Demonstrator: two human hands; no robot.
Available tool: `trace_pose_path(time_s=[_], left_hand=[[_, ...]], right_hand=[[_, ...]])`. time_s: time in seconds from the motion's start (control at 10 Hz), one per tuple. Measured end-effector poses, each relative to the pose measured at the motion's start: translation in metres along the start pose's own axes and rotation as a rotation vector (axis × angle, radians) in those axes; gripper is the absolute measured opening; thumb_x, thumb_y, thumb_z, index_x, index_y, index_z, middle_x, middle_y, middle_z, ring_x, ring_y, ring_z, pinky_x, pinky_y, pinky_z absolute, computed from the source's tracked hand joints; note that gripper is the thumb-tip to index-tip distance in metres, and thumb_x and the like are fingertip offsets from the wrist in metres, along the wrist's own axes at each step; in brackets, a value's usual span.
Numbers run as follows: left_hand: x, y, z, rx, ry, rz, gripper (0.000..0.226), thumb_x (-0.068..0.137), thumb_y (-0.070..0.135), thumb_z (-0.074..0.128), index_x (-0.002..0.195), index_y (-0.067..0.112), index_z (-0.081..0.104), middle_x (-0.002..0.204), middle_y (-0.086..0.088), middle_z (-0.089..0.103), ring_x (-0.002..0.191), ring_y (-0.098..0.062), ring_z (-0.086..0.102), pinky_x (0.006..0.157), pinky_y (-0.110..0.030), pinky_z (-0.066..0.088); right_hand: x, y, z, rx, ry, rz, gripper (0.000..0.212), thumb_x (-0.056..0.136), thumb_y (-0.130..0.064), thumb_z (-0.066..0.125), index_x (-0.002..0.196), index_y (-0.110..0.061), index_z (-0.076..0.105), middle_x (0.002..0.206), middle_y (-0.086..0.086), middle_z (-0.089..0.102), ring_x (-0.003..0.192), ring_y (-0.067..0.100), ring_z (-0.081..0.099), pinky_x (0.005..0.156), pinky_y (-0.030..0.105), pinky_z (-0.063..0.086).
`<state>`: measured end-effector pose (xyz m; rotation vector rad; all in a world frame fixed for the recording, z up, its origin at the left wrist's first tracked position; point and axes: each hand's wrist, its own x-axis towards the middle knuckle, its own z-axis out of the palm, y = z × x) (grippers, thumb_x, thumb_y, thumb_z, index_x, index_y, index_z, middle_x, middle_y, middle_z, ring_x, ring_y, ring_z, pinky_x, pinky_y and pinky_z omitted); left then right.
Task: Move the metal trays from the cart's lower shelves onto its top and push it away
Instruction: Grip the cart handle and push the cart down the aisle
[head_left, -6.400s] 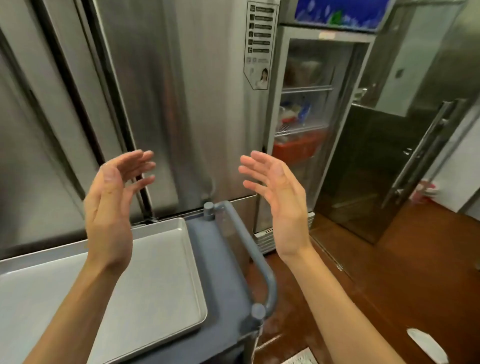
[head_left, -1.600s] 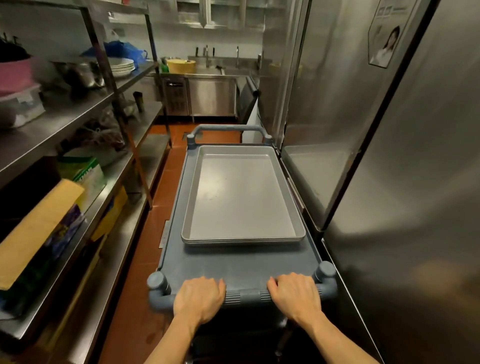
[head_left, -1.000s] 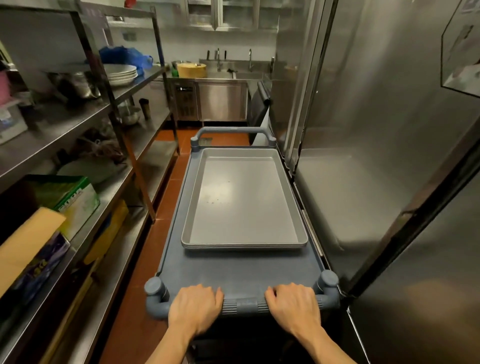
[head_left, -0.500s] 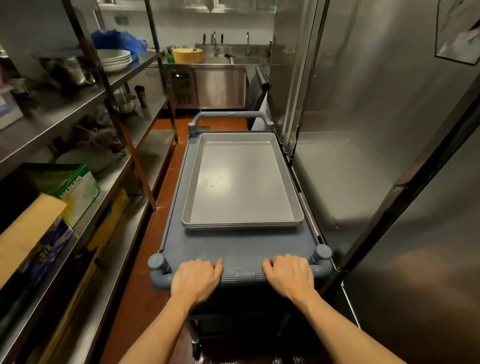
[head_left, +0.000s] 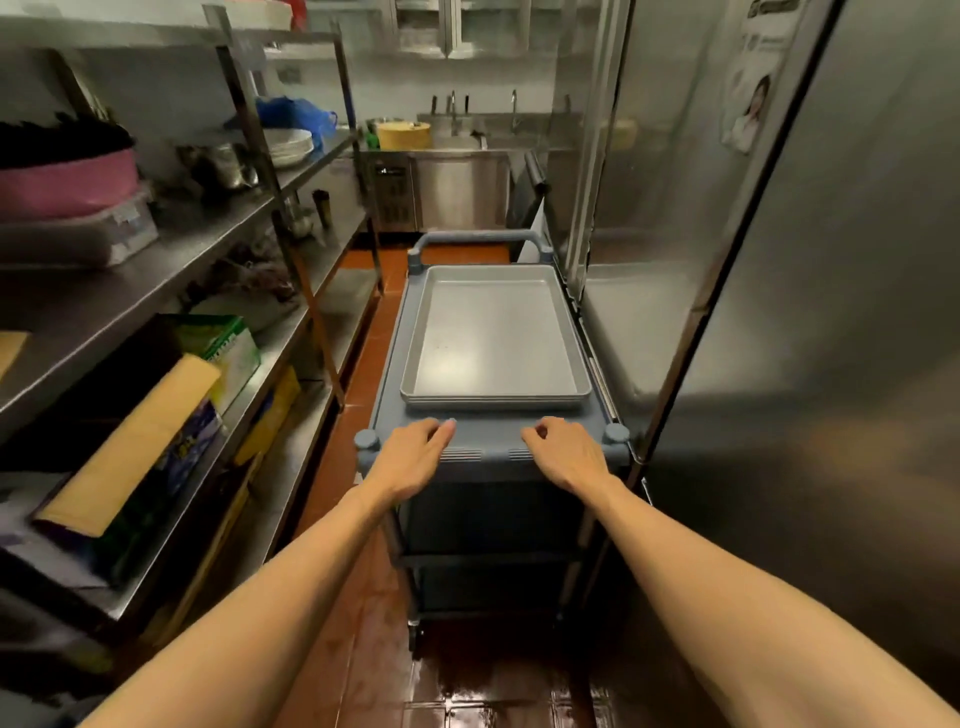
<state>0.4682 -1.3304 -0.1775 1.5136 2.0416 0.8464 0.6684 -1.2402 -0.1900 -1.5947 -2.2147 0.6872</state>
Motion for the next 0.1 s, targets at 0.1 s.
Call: trace_pose_path(time_s=[0.1], left_hand=[[-0.0613,0.0283,-0.0118,-0.222,0.077,0.04,0.041,0.101,0.043,0.041,0.104,0.012,0.068,0.105,-0.006,0.071,0.098,-0.021,0.066,0.095,-0.047,0.051]], right_hand=[[-0.0509,-0.0207,-0.0145,0.095,0.075,-0.03,0.028,0.089,-0.043,0.047,0.079,-0.021,0.061,0.088,0.007,0.07,0.085,0.029,0.063,0.069,0.035,0.044]])
